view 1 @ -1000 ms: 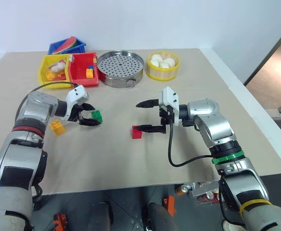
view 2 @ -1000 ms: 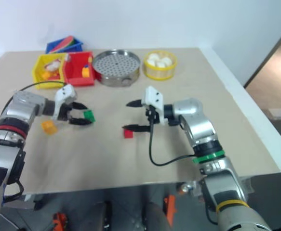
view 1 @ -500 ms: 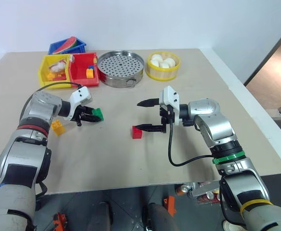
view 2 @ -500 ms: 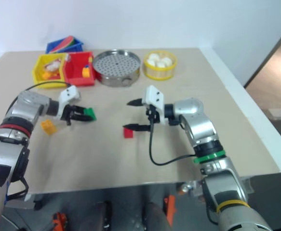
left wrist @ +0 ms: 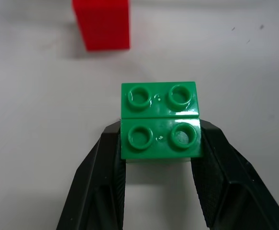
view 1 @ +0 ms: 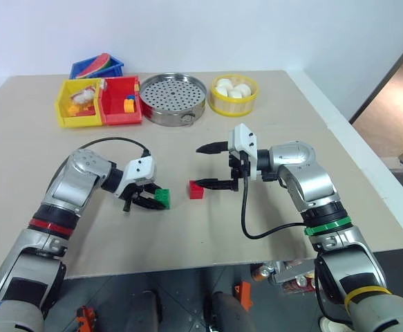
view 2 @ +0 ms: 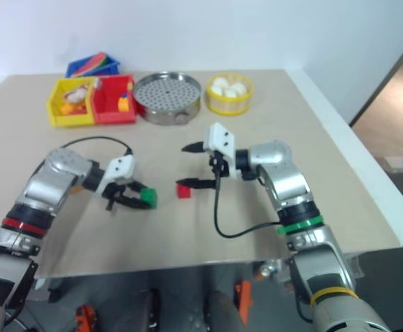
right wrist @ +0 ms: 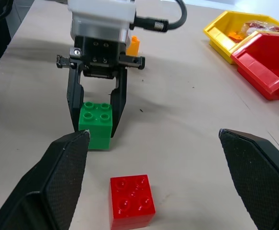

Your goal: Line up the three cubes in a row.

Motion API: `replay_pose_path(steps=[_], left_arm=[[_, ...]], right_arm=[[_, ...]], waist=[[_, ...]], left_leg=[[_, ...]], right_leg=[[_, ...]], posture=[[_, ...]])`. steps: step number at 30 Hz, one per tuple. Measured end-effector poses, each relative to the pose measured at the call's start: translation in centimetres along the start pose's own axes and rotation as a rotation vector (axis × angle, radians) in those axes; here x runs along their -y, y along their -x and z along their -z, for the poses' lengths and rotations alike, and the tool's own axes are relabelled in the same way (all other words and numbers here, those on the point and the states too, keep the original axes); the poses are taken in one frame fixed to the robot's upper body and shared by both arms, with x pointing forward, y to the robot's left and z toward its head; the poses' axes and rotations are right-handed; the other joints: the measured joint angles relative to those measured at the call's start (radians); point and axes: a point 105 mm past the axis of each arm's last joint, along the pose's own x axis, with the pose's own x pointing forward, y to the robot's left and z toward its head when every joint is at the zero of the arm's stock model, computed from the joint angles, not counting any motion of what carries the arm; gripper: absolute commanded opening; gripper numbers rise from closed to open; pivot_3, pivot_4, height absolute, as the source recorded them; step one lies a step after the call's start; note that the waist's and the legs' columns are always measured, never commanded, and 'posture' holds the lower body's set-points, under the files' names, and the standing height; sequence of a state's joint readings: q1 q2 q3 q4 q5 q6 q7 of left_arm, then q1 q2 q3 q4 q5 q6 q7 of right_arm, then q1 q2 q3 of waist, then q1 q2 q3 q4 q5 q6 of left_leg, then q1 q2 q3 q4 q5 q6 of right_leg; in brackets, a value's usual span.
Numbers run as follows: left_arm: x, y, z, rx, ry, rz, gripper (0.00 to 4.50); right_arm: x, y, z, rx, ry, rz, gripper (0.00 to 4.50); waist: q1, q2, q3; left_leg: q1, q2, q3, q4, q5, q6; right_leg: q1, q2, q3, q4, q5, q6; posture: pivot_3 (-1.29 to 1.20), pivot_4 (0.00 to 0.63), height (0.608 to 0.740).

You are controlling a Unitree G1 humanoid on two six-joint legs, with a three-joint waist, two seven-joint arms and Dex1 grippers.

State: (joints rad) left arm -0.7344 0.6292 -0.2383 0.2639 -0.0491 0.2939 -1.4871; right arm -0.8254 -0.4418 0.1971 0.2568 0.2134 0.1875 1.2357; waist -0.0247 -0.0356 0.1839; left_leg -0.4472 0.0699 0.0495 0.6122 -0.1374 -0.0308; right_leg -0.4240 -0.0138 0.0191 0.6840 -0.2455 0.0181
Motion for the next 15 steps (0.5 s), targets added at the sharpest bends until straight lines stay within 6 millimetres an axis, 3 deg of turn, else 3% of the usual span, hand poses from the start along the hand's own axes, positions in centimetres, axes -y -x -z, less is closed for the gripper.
replay_pose_path(steps=[15], left_arm=[[-1.6,-0.1,1.2,-0.030,0.045,-0.103,1.33]], right_arm=[[-0.1,-0.2,-0.1,0.011,0.008,-0.009,4.50]], waist=[[0.001,0.000,0.000]], left_leg=[[0.000,0.000,0.000,0.004,-0.001,0.001]], right_leg=[[0.001,0.000,0.000,0.000,0.001,0.001]], posture=[[0.00,0.150,0.740]])
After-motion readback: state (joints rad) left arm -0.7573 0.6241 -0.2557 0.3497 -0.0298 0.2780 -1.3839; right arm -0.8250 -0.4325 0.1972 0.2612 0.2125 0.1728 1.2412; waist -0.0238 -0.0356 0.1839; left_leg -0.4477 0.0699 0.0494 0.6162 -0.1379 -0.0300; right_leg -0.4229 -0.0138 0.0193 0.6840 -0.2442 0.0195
